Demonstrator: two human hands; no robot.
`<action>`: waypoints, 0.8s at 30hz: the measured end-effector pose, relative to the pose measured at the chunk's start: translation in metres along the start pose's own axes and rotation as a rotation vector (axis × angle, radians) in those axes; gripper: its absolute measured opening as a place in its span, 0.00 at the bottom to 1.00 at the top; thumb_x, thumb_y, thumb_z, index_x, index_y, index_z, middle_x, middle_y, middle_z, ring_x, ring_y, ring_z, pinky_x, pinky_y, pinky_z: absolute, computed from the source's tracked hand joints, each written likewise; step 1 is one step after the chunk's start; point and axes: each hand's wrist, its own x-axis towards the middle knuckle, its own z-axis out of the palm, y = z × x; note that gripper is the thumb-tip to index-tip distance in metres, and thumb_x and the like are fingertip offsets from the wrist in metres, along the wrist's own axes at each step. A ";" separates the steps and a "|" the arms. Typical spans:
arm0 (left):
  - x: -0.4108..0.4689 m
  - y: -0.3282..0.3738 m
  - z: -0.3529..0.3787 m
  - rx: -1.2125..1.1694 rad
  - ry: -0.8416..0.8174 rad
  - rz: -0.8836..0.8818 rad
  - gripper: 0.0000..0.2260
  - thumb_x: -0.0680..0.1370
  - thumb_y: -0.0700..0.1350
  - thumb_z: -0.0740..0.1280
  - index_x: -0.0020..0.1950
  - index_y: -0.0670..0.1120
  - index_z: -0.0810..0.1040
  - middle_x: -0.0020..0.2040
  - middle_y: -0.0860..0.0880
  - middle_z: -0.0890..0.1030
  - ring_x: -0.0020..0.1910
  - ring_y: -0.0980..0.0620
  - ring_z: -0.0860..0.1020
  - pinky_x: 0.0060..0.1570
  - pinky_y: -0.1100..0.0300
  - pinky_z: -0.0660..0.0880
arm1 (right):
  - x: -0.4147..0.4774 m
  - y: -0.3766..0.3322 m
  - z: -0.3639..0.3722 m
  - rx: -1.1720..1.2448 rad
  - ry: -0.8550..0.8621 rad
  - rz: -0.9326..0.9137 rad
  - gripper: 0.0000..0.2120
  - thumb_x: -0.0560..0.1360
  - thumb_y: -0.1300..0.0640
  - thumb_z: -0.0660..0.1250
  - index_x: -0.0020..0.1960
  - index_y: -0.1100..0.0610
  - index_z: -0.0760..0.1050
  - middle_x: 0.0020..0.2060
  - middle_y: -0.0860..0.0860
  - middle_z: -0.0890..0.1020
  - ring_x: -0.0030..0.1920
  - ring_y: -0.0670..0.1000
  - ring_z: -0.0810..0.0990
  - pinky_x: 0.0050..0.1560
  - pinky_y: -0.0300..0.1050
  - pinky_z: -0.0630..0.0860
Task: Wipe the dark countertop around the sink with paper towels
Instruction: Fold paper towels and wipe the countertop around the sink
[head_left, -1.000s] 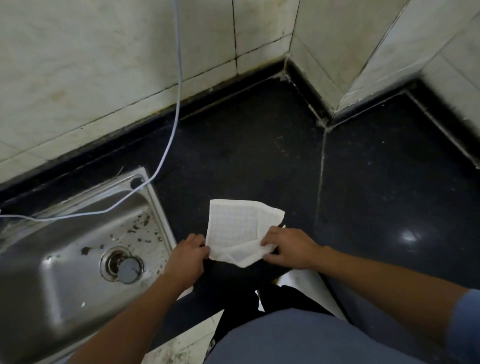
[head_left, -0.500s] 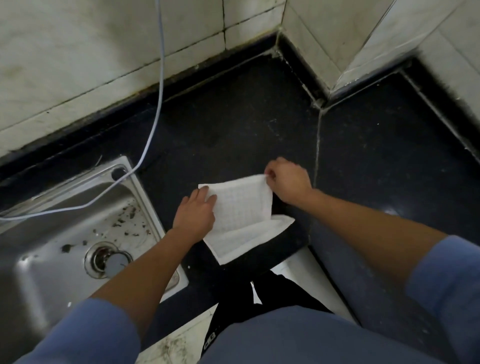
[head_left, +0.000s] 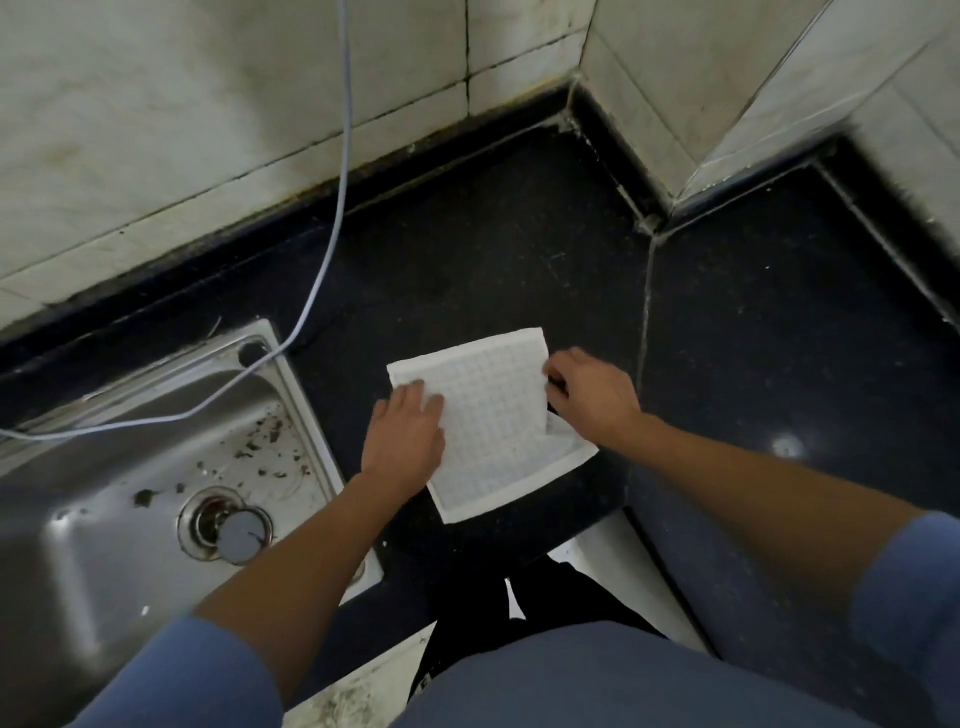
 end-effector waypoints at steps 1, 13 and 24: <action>-0.008 0.007 0.004 -0.008 -0.011 0.071 0.20 0.79 0.48 0.59 0.71 0.46 0.67 0.74 0.42 0.62 0.71 0.43 0.61 0.67 0.48 0.61 | -0.009 0.002 0.003 -0.005 -0.085 0.040 0.10 0.76 0.52 0.64 0.56 0.52 0.73 0.51 0.50 0.77 0.47 0.54 0.79 0.46 0.50 0.77; -0.040 0.029 0.034 -0.015 -0.132 0.051 0.25 0.80 0.52 0.59 0.75 0.49 0.59 0.78 0.42 0.52 0.76 0.43 0.51 0.71 0.46 0.56 | -0.071 0.034 0.012 0.013 -0.170 0.293 0.04 0.75 0.53 0.64 0.48 0.51 0.72 0.46 0.50 0.78 0.44 0.54 0.78 0.41 0.45 0.70; -0.068 0.061 0.051 -0.001 -0.097 0.187 0.17 0.77 0.57 0.61 0.58 0.47 0.71 0.58 0.46 0.72 0.57 0.46 0.70 0.55 0.52 0.69 | -0.091 0.025 0.035 -0.421 -0.319 -0.266 0.10 0.71 0.60 0.64 0.52 0.59 0.72 0.48 0.57 0.78 0.46 0.60 0.78 0.28 0.45 0.55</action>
